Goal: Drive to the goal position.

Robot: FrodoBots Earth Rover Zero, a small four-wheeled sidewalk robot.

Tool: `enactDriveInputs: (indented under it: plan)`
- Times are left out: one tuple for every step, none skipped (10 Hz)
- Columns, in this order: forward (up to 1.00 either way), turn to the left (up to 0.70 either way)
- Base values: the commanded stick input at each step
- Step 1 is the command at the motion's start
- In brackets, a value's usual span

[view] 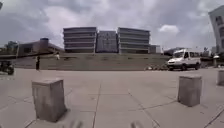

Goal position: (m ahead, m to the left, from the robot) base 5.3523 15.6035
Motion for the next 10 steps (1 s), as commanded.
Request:
enactDriveInputs:
  plan:
    - [0.85, -0.02]
    - [0.85, -0.02]
    - [0.85, -0.02]
    - [0.85, -0.02]
    - [0.85, -0.02]
    - [0.85, -0.02]
    - [0.85, -0.02]
    - [0.85, -0.01]
    - [0.85, 0.02]
    - [0.85, 0.11]
